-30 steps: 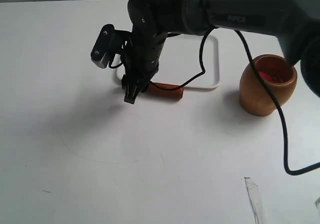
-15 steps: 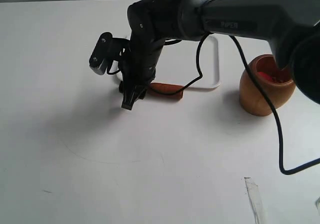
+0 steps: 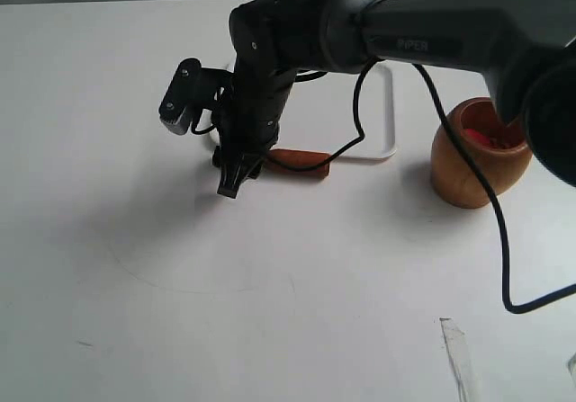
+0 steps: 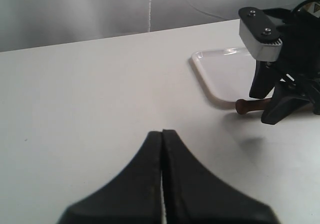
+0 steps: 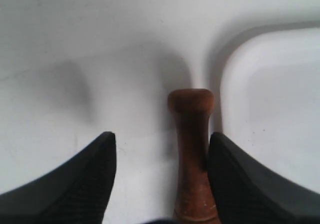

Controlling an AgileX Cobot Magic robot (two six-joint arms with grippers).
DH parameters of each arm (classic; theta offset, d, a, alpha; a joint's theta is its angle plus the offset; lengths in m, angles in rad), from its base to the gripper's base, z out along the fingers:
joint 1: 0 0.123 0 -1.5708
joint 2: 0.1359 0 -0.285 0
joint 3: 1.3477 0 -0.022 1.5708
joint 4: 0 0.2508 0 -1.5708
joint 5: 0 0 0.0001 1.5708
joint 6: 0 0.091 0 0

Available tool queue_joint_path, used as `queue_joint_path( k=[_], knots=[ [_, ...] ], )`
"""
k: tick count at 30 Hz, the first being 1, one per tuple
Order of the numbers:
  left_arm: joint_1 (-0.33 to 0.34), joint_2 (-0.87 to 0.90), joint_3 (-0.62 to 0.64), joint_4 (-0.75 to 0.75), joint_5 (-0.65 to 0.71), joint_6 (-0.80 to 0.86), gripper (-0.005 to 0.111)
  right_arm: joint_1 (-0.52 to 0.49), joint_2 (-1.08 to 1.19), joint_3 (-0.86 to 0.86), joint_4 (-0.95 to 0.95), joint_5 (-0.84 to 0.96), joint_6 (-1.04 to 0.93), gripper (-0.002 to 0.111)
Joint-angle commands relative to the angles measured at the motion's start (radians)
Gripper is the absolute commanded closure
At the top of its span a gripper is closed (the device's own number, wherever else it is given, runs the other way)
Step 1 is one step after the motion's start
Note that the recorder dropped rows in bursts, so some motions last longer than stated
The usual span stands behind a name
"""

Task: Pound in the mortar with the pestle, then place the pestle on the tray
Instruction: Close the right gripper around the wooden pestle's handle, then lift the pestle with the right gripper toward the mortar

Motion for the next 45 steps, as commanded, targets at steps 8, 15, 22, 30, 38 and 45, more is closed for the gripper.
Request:
queue_joint_path(
  k=[8,15,22,30,38,45],
  knots=[
    [-0.008,-0.001,0.001,-0.007,-0.003,-0.008,0.107,0.003,-0.003,0.054,-0.005,-0.041,-0.007,0.057],
    [-0.008,-0.001,0.001,-0.007,-0.003,-0.008,0.107,0.003,-0.003,0.054,-0.005,-0.051,-0.007,0.068],
    [-0.008,-0.001,0.001,-0.007,-0.003,-0.008,0.107,0.003,0.006,0.054,0.011,-0.049,-0.007,0.08],
    [-0.008,-0.001,0.001,-0.007,-0.003,-0.008,0.107,0.003,0.076,0.054,-0.018,-0.032,-0.007,0.08],
    [-0.008,-0.001,0.001,-0.007,-0.003,-0.008,0.107,0.003,0.075,0.054,-0.057,0.014,-0.002,0.108],
    [-0.008,-0.001,0.001,-0.007,-0.003,-0.008,0.107,0.003,-0.022,0.054,-0.065,0.006,0.05,0.108]
  ],
)
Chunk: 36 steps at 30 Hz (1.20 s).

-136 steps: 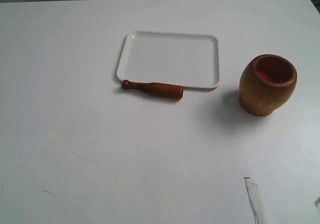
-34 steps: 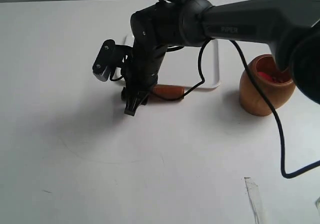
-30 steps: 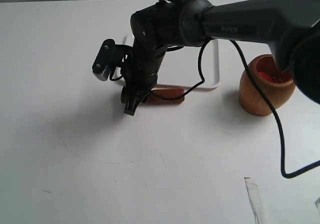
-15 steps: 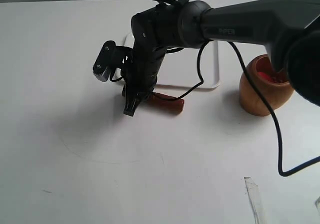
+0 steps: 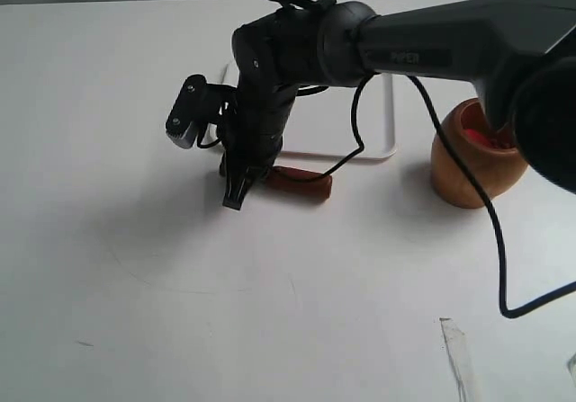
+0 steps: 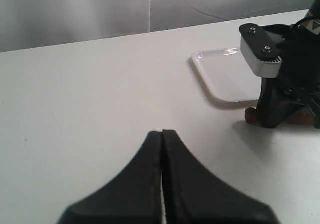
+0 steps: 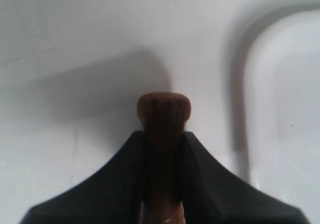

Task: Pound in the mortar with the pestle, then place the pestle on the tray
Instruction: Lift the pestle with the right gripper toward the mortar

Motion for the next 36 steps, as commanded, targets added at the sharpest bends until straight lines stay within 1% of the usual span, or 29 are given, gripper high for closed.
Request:
queue_joint_path(
  k=[1,6,7,8,10,12,13,14,15,16,17,18,19,20,21,23,25,26,27,29,33,36],
  knots=[
    [-0.008,-0.001,0.001,-0.007,-0.003,-0.008,0.107,0.002,-0.072,0.016,-0.057,0.024,0.058,0.108],
    [-0.008,-0.001,0.001,-0.007,-0.003,-0.008,0.107,0.002,-0.233,0.016,-0.189,0.0,0.312,0.108],
    [-0.008,-0.001,0.001,-0.007,-0.003,-0.008,0.107,0.002,-0.298,0.016,-0.26,0.009,0.414,0.108],
    [-0.008,-0.001,0.001,-0.007,-0.003,-0.008,0.107,0.002,-0.325,0.019,-0.287,0.013,0.447,0.108],
    [-0.008,-0.001,0.001,-0.007,-0.003,-0.008,0.107,0.002,-0.437,0.081,-0.348,-0.009,0.538,0.108],
    [-0.008,-0.001,0.001,-0.007,-0.003,-0.008,0.107,0.002,-0.524,0.166,-0.417,-0.054,0.622,0.108],
    [-0.008,-0.001,0.001,-0.007,-0.003,-0.008,0.107,0.002,-0.62,0.276,-0.499,-0.119,0.726,0.108],
    [-0.008,-0.001,0.001,-0.007,-0.003,-0.008,0.107,0.002,-0.661,0.338,-0.538,-0.156,0.78,0.108],
    [-0.008,-0.001,0.001,-0.007,-0.003,-0.008,0.107,0.002,-0.765,0.466,-0.644,-0.272,0.927,0.108],
    [-0.008,-0.001,0.001,-0.007,-0.003,-0.008,0.107,0.002,-0.806,0.518,-0.711,-0.342,0.994,0.108],
    [-0.008,-0.001,0.001,-0.007,-0.003,-0.008,0.107,0.002,-0.906,0.641,-0.882,-0.479,1.182,0.108],
    [-0.008,-0.001,0.001,-0.007,-0.003,-0.008,0.107,0.002,-0.952,0.683,-0.961,-0.523,1.284,0.108],
    [-0.008,-0.001,0.001,-0.007,-0.003,-0.008,0.107,0.002,-1.009,0.744,-1.105,-0.557,1.43,0.108],
    [-0.008,-0.001,0.001,-0.007,-0.003,-0.008,0.107,0.002,-1.038,0.779,-1.182,-0.558,1.512,0.108],
    [-0.008,-0.001,0.001,-0.007,-0.003,-0.008,0.107,0.002,-1.077,0.81,-1.286,-0.531,1.632,0.108],
    [-0.008,-0.001,0.001,-0.007,-0.003,-0.008,0.107,0.002,-1.153,0.891,-1.472,-0.391,1.866,0.108],
    [-0.008,-0.001,0.001,-0.007,-0.003,-0.008,0.107,0.002,-1.227,0.977,-1.661,-0.278,2.155,0.108],
    [-0.008,-0.001,0.001,-0.007,-0.003,-0.008,0.107,0.002,-1.256,1.035,-1.822,-0.234,2.322,0.108],
    [-0.008,-0.001,0.001,-0.007,-0.003,-0.008,0.107,0.002,-1.281,1.079,-1.829,-0.19,2.448,0.108],
    [-0.008,-0.001,0.001,-0.007,-0.003,-0.008,0.107,0.002,-1.298,1.144,-1.829,-0.053,2.476,0.108],
    [-0.008,-0.001,0.001,-0.007,-0.003,-0.008,0.107,0.002,-1.309,1.218,-1.829,0.033,2.519,0.108],
    [-0.008,-0.001,0.001,-0.007,-0.003,-0.008,0.107,0.002,-1.309,1.233,-1.829,0.099,2.558,0.108]
  ],
)
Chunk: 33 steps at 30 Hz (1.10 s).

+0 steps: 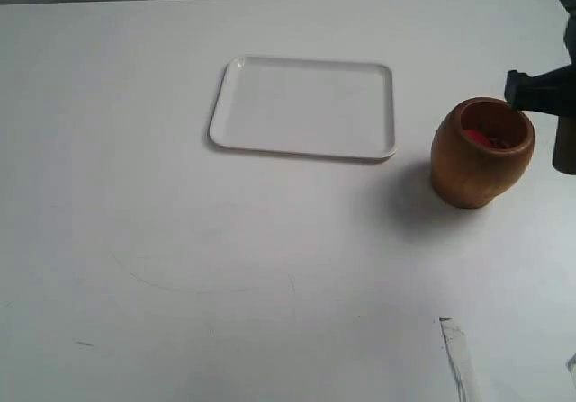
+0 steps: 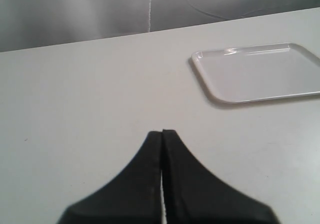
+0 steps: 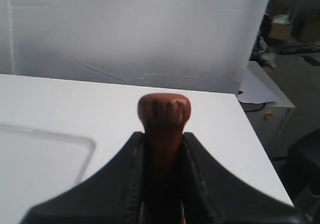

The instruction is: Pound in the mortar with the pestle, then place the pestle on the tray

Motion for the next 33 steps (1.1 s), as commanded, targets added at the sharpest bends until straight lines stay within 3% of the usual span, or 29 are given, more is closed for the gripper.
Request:
queue_joint_path(
  k=[1,8,14,18,23,25,28,33],
  knots=[
    [-0.008,-0.001,0.001,-0.007,-0.003,-0.008,0.107,0.002,-0.009,0.015,-0.027,0.101,0.05,0.108],
    [-0.008,-0.001,0.001,-0.007,-0.003,-0.008,0.107,0.002,-0.009,-0.084,-0.027,-0.117,0.05,0.108],
    [-0.008,-0.001,0.001,-0.007,-0.003,-0.008,0.107,0.002,-0.009,-0.219,-0.027,-0.616,0.042,0.108],
    [-0.008,-0.001,0.001,-0.007,-0.003,-0.008,0.107,0.002,-0.006,-0.262,-0.027,-1.071,0.06,0.108],
    [-0.008,-0.001,0.001,-0.007,-0.003,-0.008,0.107,0.002,-0.006,-0.232,-0.027,-1.386,0.164,0.108],
    [-0.008,-0.001,0.001,-0.007,-0.003,-0.008,0.107,0.002,-0.006,-0.202,-0.027,-1.394,0.223,0.108],
    [-0.008,-0.001,0.001,-0.007,-0.003,-0.008,0.107,0.002,-0.006,-0.131,-0.027,-1.237,0.223,0.108],
    [-0.008,-0.001,0.001,-0.007,-0.003,-0.008,0.107,0.002,-0.006,-0.021,-0.027,-0.729,0.209,0.108]
  ],
)
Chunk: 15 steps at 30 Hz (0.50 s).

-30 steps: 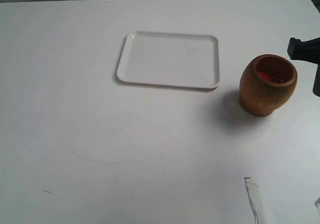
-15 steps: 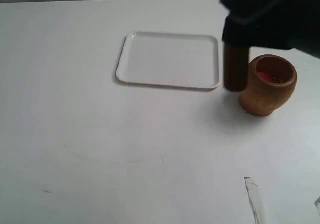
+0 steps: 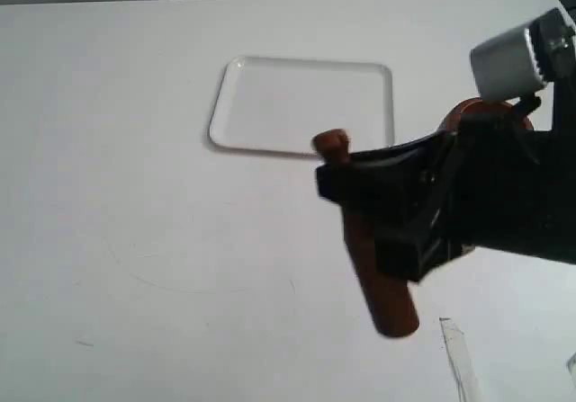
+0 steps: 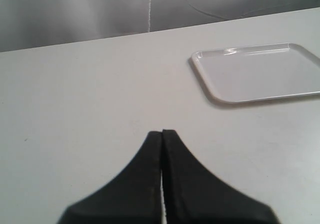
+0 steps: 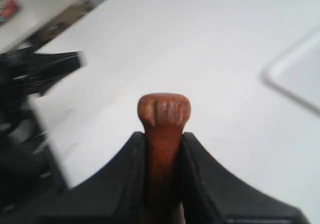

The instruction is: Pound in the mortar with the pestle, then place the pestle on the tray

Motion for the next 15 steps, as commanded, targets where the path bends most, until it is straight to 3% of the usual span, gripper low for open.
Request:
queue_joint_path(
  k=[1,5,10,12,15],
  knots=[
    [-0.008,-0.001,0.001,-0.007,-0.003,-0.008,0.107,0.002,-0.002,0.064,0.002,0.487,-0.02,0.108],
    [-0.008,-0.001,0.001,-0.007,-0.003,-0.008,0.107,0.002,-0.002,0.054,0.002,0.956,-0.096,0.108],
    [-0.008,-0.001,0.001,-0.007,-0.003,-0.008,0.107,0.002,-0.002,0.051,0.072,1.446,-0.478,0.108],
    [-0.008,-0.001,0.001,-0.007,-0.003,-0.008,0.107,0.002,-0.002,0.051,0.153,1.473,-0.615,0.108],
    [-0.008,-0.001,0.001,-0.007,-0.003,-0.008,0.107,0.002,-0.024,0.031,0.299,1.249,-0.636,0.108]
  ],
)
